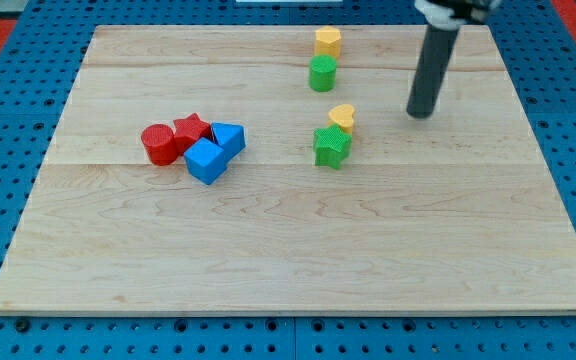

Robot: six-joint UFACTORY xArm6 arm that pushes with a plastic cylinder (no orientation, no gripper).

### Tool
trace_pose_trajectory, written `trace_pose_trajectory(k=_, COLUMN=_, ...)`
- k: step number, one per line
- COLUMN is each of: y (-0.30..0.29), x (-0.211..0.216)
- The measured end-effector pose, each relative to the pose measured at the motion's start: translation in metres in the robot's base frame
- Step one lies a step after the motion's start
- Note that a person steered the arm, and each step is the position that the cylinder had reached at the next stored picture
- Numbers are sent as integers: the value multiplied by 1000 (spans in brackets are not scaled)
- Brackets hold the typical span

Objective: Separate yellow heart and green star

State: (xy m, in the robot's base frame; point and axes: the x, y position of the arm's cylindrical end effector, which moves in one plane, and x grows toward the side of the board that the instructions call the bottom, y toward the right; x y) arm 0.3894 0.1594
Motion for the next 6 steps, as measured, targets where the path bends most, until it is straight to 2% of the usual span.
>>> trace_pose_trajectory(k=1, y=-34, x=15)
trace_pose_trajectory(k=3, y=-93, x=3)
trace_pose_trajectory(k=4, y=-113, x=-6)
trace_pose_trajectory(k=5, y=-91, x=4)
trace_pose_trajectory(k=6, y=-119, x=20)
